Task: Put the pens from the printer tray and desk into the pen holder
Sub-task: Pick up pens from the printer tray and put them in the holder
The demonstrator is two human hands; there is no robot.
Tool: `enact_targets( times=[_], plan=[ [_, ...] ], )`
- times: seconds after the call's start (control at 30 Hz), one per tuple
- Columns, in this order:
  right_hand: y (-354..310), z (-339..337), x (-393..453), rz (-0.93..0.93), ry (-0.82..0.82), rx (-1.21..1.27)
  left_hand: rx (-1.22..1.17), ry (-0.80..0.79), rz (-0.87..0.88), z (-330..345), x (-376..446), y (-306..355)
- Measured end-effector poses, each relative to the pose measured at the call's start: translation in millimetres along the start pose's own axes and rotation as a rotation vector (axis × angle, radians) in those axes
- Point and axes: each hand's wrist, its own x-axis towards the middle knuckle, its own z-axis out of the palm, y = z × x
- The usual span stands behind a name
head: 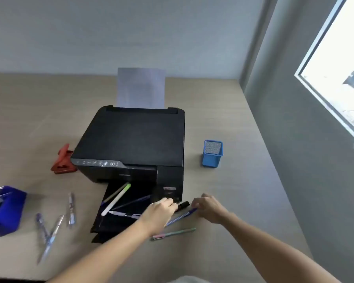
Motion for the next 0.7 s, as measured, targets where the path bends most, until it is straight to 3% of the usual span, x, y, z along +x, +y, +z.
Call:
enact_targets(
  times=[0.03, 0.13, 0.33, 0.43, 0.53, 0.7],
  plan=[
    [-2.0, 3.5, 2.4, -0.005, 0.002, -0.014, 0.083, 0.034, -0.08, 8.2, 4.5, 0.9],
    [-6.3, 7.9, 3.4, -0.014, 0.023, -0.067, 0.081, -0.247, -0.301, 7.6, 13.5, 8.0],
    [21.7, -5.9, 2.3, -0.087, -0.006, -0.228, 0.105, -0.47, -0.257, 2.6, 32.4, 11.9],
    [46.1, -32.4, -9.1, -0.016, -0.012, -0.151, 0.041, -0.523, -0.289, -15.0, 43.7, 24.7],
    [79.2, -66.7, -30.2, 0.146, 0.129, 0.053, -0.113, -0.443, -0.302, -55.0, 65.8, 39.8],
    [103.3, -128.0, -49.5, 0.354, 0.606, 0.27, -0.222, -0.161, -0.32, -121.2, 145.7, 48.8]
  ],
)
